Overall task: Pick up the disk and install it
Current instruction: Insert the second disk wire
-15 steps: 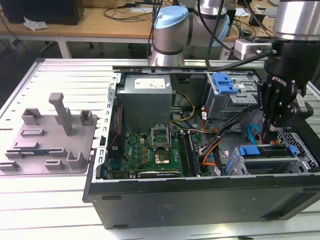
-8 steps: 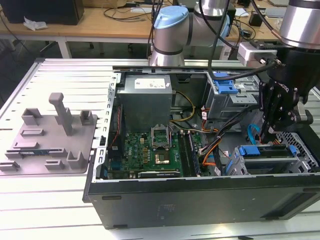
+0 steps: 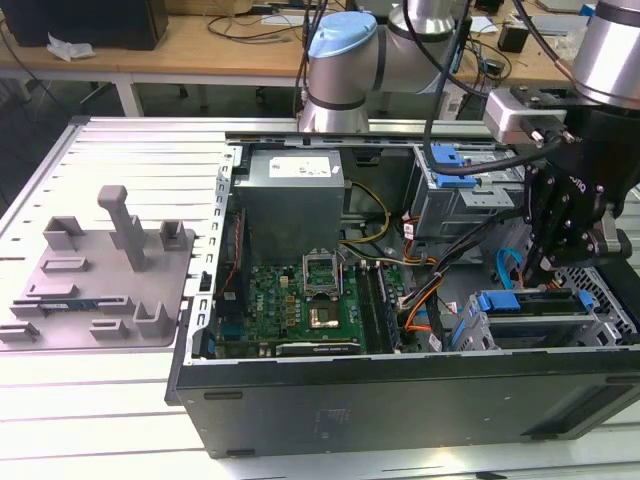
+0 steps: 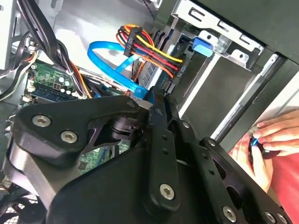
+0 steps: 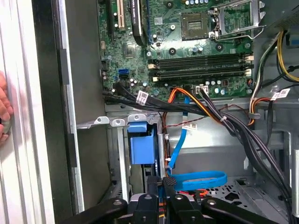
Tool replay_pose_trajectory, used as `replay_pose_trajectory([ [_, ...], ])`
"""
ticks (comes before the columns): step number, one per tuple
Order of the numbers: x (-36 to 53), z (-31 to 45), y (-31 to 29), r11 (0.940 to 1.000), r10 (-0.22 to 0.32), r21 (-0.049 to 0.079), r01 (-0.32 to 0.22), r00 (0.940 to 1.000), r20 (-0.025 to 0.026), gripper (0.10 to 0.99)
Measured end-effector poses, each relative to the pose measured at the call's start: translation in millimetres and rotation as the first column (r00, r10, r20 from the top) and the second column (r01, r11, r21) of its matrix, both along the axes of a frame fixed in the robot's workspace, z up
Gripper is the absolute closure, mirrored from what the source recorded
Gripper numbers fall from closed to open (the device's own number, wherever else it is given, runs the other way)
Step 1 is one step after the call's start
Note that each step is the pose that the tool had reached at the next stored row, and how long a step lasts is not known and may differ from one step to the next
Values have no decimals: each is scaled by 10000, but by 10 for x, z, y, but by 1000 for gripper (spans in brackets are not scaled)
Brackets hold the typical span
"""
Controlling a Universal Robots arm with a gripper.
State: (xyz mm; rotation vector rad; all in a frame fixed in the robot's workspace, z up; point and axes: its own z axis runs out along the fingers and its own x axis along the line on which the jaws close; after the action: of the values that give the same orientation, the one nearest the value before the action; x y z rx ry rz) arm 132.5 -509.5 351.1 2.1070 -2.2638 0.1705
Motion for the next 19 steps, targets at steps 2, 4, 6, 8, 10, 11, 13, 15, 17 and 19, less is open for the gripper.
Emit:
replay_pose_trajectory([
  [2,11,0,-18,10000,0,59,0,10000,0,925],
  [4,25,0,-43,9999,0,146,0,10000,0,925],
  [6,39,0,-74,9997,0,247,0,10000,0,925],
  [8,51,0,-103,9994,0,340,0,10000,0,925],
  [10,58,0,-120,9992,0,397,0,10000,0,925],
  [11,61,0,-129,9991,0,427,0,10000,0,925],
  [13,66,0,-155,9986,0,532,0,10000,0,925],
  [15,69,0,-185,9982,0,595,0,10000,0,925],
  [17,71,0,-202,9980,1,628,-1,10000,0,925],
  [19,71,0,-202,9980,0,630,0,10000,0,925],
])
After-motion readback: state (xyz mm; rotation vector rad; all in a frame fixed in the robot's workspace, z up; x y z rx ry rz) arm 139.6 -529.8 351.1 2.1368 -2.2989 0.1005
